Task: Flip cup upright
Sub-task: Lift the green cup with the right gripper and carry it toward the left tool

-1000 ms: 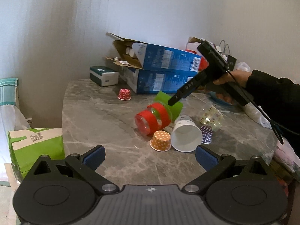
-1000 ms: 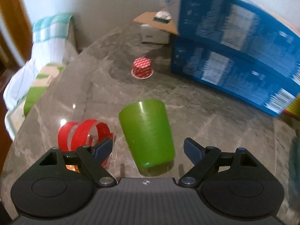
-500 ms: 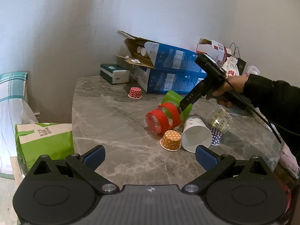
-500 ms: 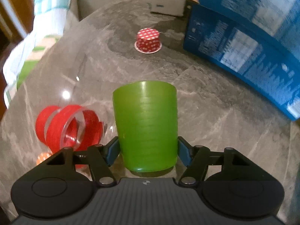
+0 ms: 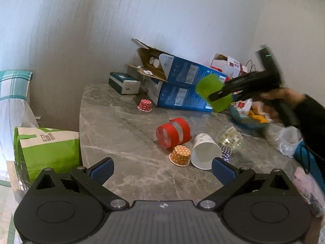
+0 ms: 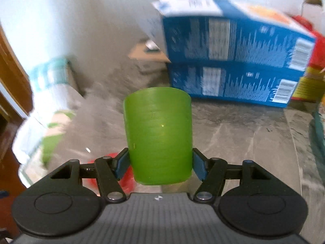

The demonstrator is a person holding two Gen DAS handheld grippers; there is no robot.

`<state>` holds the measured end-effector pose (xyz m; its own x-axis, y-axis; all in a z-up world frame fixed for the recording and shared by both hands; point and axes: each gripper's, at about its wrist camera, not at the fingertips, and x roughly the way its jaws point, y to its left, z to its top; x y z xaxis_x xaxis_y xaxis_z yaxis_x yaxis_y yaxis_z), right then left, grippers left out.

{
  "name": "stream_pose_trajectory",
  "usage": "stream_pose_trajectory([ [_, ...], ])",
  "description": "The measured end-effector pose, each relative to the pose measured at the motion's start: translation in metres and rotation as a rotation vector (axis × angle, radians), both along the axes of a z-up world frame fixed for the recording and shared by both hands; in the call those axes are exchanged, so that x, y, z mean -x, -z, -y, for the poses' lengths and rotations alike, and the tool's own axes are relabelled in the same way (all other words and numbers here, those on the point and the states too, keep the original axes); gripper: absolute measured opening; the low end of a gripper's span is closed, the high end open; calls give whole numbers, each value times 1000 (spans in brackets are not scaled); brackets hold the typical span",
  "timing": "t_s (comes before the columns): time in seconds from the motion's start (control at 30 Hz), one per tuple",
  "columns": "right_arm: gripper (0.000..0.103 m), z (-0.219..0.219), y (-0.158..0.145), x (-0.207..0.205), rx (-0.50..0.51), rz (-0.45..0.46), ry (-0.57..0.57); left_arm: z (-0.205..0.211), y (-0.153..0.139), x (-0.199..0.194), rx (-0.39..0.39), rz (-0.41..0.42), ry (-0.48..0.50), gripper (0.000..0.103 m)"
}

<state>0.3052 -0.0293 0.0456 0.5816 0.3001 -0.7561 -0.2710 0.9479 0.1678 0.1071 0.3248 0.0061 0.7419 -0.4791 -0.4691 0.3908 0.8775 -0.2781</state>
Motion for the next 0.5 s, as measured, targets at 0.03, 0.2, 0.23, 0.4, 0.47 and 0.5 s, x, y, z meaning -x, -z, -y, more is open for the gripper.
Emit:
stream_pose_trajectory([
  [0.03, 65, -1, -10, 20, -18, 18, 13, -3, 0, 2, 9, -3, 2, 103],
  [0.2, 65, -23, -23, 120, -58, 47, 62, -25, 4, 10, 85, -13, 26, 103],
  [0.23, 65, -29, -18, 139, -63, 41, 74, -28, 5, 10, 97, -19, 34, 103],
  [0.4, 65, -48, 26, 185, -132, -48, 192, -44, 13, 12, 132, -47, 64, 103],
  [0.47, 65, -54, 45, 188, -150, -94, 236, -48, 17, 10, 144, -70, 83, 103],
  [0.5, 65, -57, 54, 188, -156, -118, 259, -50, 19, 10, 147, -78, 90, 103],
])
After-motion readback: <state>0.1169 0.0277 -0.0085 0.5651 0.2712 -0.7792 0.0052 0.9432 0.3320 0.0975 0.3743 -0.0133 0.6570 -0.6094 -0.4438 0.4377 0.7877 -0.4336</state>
